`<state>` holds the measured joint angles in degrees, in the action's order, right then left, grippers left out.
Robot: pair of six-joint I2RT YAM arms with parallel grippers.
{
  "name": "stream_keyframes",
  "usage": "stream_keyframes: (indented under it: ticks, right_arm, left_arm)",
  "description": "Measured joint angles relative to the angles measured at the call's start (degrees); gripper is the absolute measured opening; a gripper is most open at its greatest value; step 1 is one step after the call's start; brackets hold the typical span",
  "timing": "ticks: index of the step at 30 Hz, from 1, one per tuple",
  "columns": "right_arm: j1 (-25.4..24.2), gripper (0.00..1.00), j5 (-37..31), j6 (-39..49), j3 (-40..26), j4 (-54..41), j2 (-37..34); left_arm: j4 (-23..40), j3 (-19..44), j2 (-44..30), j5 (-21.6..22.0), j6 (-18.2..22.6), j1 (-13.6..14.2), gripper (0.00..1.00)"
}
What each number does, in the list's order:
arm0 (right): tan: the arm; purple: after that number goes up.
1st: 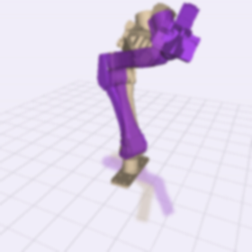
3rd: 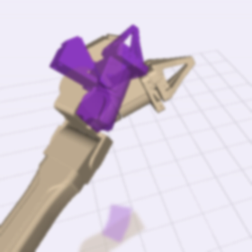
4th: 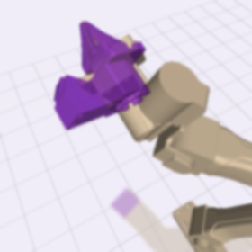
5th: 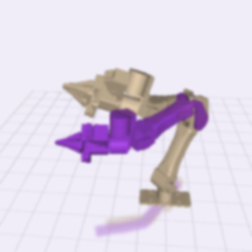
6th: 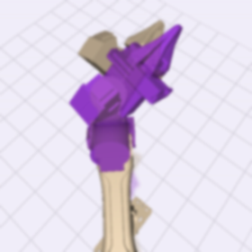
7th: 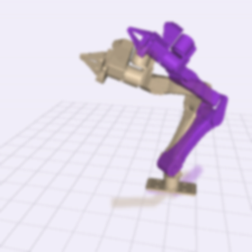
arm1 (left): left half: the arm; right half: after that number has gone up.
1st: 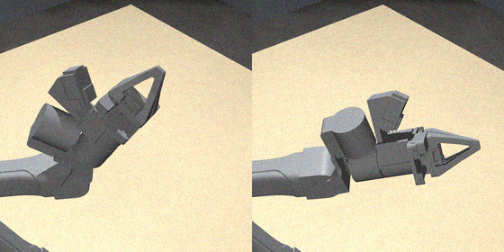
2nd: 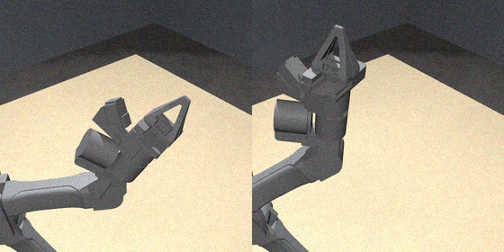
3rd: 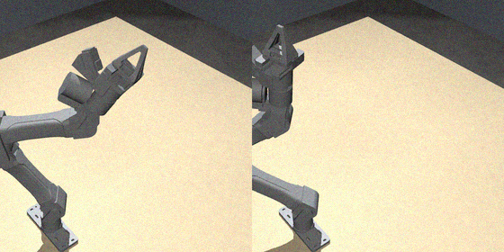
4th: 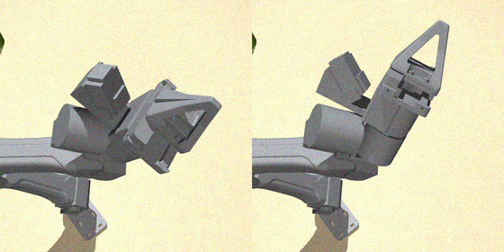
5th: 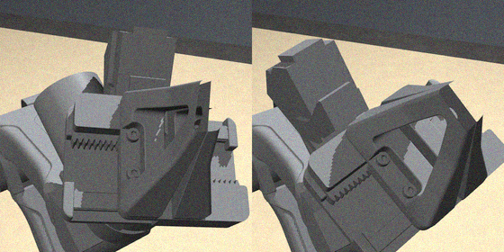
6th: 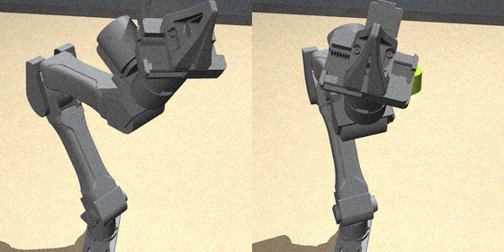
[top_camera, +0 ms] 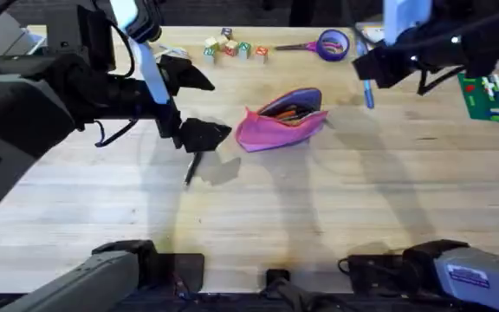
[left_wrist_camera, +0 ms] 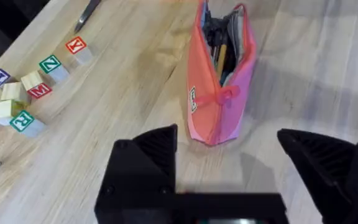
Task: Unzip the bag, pick up the pens from the table one at a time and place them inside, then zip the bag closed.
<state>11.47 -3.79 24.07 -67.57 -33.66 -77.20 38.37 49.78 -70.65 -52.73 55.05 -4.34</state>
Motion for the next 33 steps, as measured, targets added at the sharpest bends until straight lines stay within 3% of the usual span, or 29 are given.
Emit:
stream_keyframes:
  ticks: [1, 2, 4, 12, 19, 33]
  right_arm:
    - [0.5, 0.033, 1.6, 2.3, 0.0, 0.2, 0.0]
    - [1.7, 0.032, 12.7, 16.2, 0.0, 0.4, 0.0]
    - [1.8, 0.032, 19.1, 25.3, 0.0, 0.4, 0.0]
    - [1.8, 0.029, 29.5, 36.1, 0.0, 0.5, 0.0]
    - [1.9, 0.03, 33.8, 43.5, -0.2, 0.3, -1.8]
    - [2.1, 0.031, 34.8, 59.2, -0.2, -0.7, -8.7]
  left_arm:
    - [0.0, 0.0, 0.0, 0.0, 0.0, 0.0, 0.993]
    - [0.0, 0.0, 0.0, 0.0, 0.0, 0.0, 0.993]
    - [0.0, 0.0, 0.0, 0.0, 0.0, 0.0, 0.993]
    - [0.0, 0.0, 0.0, 0.0, 0.0, 0.0, 0.993]
    - [0.0, 0.0, 0.0, 0.0, 0.0, 0.0, 0.993]
    - [0.0, 0.0, 0.0, 0.0, 0.0, 0.0, 0.993]
